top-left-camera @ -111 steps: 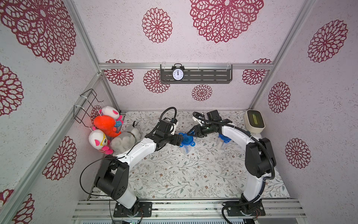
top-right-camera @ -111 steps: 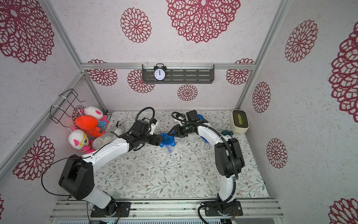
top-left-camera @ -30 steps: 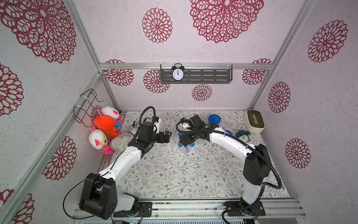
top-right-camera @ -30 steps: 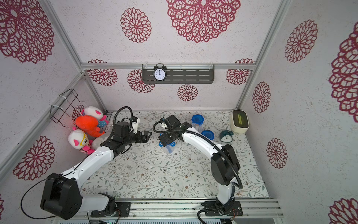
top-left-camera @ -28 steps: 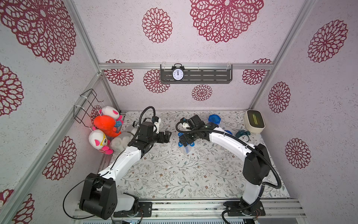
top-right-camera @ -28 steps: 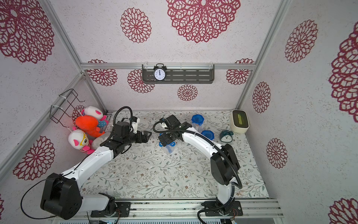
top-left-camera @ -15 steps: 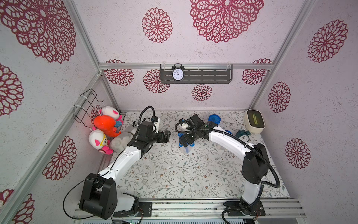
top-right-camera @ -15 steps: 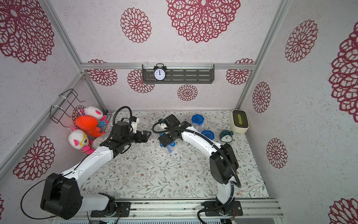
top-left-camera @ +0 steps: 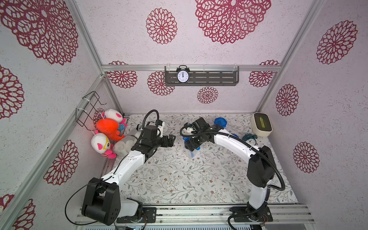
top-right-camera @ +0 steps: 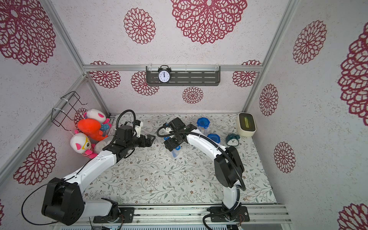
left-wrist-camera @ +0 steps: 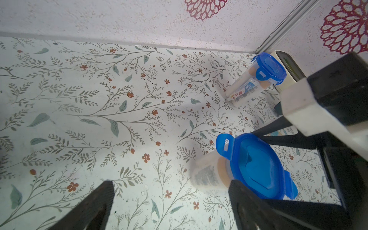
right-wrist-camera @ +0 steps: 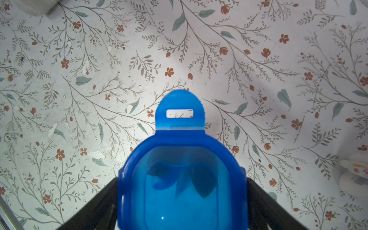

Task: Pack away toiletry kits
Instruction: Close the fastener on the container.

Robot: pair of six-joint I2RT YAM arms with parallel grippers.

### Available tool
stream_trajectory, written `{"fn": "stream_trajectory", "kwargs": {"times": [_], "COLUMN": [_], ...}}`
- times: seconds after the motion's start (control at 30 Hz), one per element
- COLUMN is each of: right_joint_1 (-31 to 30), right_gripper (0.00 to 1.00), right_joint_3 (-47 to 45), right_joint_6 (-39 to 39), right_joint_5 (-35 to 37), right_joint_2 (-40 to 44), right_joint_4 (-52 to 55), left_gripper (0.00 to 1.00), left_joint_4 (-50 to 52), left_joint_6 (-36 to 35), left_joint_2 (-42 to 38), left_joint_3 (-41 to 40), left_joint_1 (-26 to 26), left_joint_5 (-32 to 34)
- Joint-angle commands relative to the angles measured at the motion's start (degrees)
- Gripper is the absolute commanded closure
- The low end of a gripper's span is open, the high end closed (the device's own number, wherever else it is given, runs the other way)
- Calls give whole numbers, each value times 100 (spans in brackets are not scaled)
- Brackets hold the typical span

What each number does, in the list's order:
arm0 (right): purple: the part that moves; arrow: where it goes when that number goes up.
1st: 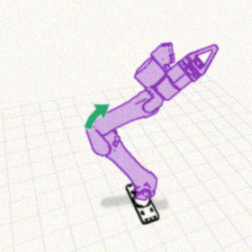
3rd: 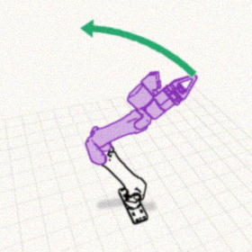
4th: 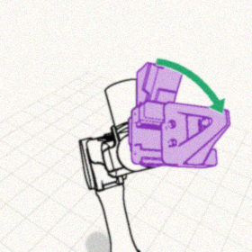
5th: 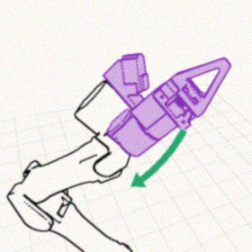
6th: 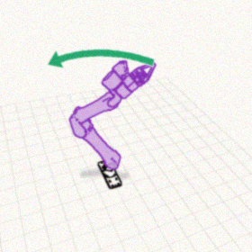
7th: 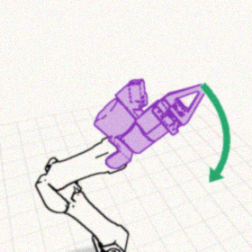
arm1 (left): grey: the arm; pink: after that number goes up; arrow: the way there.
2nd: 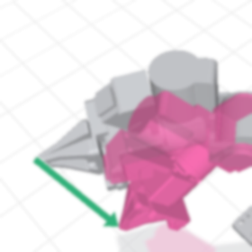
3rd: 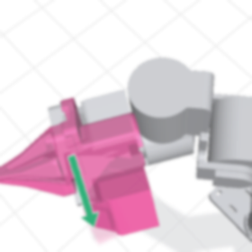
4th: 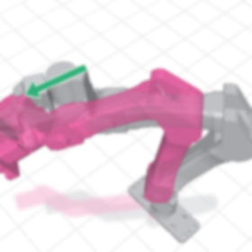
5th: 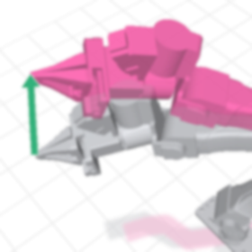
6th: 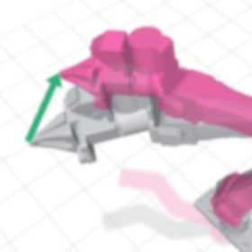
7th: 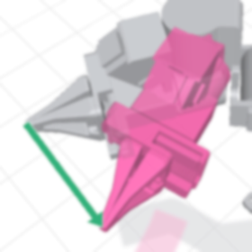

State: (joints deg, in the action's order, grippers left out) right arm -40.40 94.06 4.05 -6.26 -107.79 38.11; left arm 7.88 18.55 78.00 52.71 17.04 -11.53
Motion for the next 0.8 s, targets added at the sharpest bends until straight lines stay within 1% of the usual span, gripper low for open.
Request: {"fn": "stream_trajectory", "kwargs": {"times": [0.0, 0.03, 0.07, 0.1, 0.13, 0.37, 0.5, 0.57, 0.6, 0.67, 0.73, 0.77], "right_joint_1": [52, 51, 50, 50, 50, 32, 28, 28, 56, 176, 426, 592], "right_gripper": [24, 19, 9, 3, 1, 1, 1, 1, 1, 1, 1, 1], "right_joint_3": [-24, -22, -16, -27, -35, 207, 40, -165, -361, -749, -1347, -1597], "right_joint_6": [186, 200, 183, 156, 155, -268, -506, -726, -910, -1281, -1628, -1792], "right_joint_5": [54, 10, -11, -6, -33, -325, -414, -160, 102, 587, 830, 835], "right_joint_2": [66, 69, 81, 118, 164, 667, 1162, 1490, 1685, 2117, 2614, 2805], "right_joint_4": [163, 154, 141, 83, 17, -504, -838, -970, -1038, -1130, -1276, -1361], "left_gripper": [6, 6, 6, 6, 6, 5, 2, 0, 2, 2, 2, 2], "left_joint_4": [-177, -190, -199, -201, -220, -583, -537, -410, -262, 13, 491, 679], "left_joint_6": [32, 39, 45, 40, 13, -103, -372, -596, -759, -990, -982, -980], "left_joint_2": [-33, -14, 12, 35, 55, 65, 138, 201, 236, 343, 529, 613], "left_joint_3": [9, 20, 41, 59, 81, 168, 424, 618, 741, 997, 1398, 1547], "left_joint_1": [-50, -52, -47, -45, -49, -5, 54, 169, 295, 598, 797, 856], "left_joint_5": [-47, -70, -134, -176, -190, -169, -76, -90, -61, 159, 90, 40]}}
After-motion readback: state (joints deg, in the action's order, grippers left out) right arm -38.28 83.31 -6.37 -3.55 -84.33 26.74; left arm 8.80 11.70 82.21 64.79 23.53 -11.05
